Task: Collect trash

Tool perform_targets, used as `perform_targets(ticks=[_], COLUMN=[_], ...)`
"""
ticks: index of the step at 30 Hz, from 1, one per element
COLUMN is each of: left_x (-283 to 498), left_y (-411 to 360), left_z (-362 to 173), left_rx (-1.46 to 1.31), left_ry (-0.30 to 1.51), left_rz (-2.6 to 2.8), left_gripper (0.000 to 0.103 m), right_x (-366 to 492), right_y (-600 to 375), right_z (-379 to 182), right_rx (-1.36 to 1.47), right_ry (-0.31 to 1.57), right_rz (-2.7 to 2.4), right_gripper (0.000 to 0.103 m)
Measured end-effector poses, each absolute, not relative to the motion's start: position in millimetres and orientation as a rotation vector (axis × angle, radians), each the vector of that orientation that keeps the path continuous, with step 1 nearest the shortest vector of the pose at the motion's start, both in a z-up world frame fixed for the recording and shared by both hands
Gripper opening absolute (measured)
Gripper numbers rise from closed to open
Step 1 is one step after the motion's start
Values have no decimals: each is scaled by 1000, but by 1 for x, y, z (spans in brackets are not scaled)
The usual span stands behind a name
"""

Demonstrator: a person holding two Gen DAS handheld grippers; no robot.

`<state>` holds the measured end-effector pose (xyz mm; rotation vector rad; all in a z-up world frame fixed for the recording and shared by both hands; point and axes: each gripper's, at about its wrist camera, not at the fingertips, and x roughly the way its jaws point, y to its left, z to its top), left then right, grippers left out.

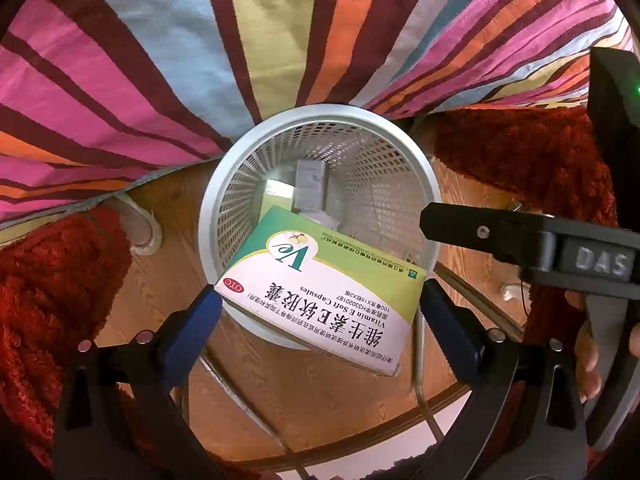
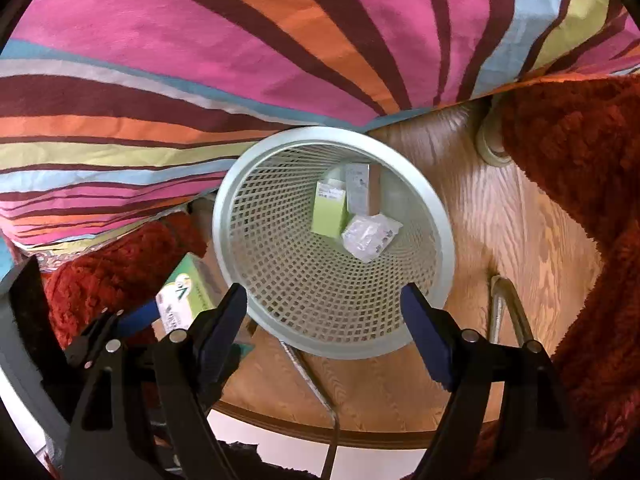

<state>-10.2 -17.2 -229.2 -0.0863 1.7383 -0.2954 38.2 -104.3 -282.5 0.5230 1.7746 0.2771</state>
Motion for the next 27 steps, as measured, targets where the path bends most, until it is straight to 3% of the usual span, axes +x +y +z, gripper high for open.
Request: perform_targets(ticks=[8,27], left_x=[-10,-12], left_y=[-15,-27], left_z=[-227,-212], left_rx=[-103,-59], left_ry=[1723,1652], left_rz=[-307,-360], left_gripper=[96,96], right_x=[32,30], right_y=[-86,-87], right_z=[-285,-293], right_rx=[694,564], right_ry=[1824,1856], right_rz=[482,414], right_gripper=[80,81])
